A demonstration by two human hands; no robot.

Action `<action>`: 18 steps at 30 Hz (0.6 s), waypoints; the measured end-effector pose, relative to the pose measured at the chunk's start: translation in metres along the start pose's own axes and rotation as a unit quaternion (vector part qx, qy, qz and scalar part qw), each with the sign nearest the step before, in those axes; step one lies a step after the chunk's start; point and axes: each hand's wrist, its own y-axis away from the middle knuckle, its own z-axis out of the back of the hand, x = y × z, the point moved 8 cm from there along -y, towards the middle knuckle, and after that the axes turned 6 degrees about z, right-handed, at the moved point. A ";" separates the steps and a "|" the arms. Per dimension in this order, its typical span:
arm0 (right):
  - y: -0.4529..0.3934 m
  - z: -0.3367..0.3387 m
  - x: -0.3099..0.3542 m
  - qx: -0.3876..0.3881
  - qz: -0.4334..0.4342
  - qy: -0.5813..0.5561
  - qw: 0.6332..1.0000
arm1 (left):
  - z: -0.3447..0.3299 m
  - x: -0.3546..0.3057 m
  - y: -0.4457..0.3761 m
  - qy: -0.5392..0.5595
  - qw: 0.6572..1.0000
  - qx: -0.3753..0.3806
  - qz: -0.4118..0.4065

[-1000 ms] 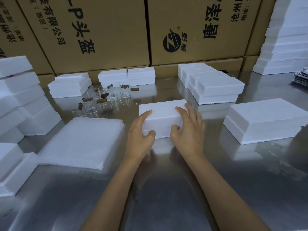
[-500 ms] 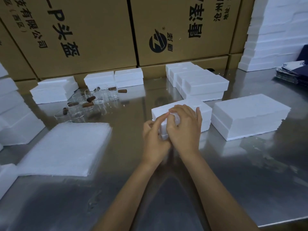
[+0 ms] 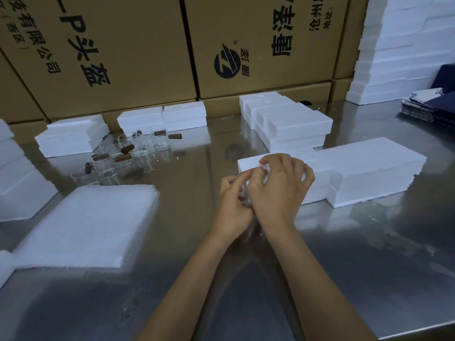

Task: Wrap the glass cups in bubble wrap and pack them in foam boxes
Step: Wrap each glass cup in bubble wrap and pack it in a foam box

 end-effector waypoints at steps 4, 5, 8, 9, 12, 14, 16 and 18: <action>-0.001 0.007 0.006 -0.031 0.006 -0.084 0.996 | -0.013 0.006 -0.003 0.012 1.000 0.003 0.002; -0.001 0.009 0.008 -0.039 0.008 -0.104 0.994 | -0.015 0.008 -0.005 0.006 1.000 0.011 0.008; -0.002 0.009 0.007 -0.041 0.001 -0.132 0.990 | -0.024 0.009 -0.009 -0.002 0.999 0.035 0.022; -0.002 0.009 0.005 -0.040 -0.003 -0.134 0.990 | -0.025 0.008 -0.009 0.013 0.999 0.036 0.026; -0.004 0.009 -0.001 -0.041 -0.013 -0.134 0.990 | -0.031 0.004 -0.008 0.029 0.999 0.023 0.029; -0.006 0.009 -0.004 -0.042 -0.018 -0.126 0.991 | -0.035 0.003 -0.009 0.048 0.998 0.031 0.034; -0.008 0.009 -0.009 -0.047 -0.031 -0.118 0.991 | -0.037 -0.001 -0.009 0.084 0.995 0.041 0.025; -0.010 0.012 -0.015 -0.061 -0.048 -0.113 0.991 | -0.041 0.001 -0.006 0.141 0.988 0.060 0.030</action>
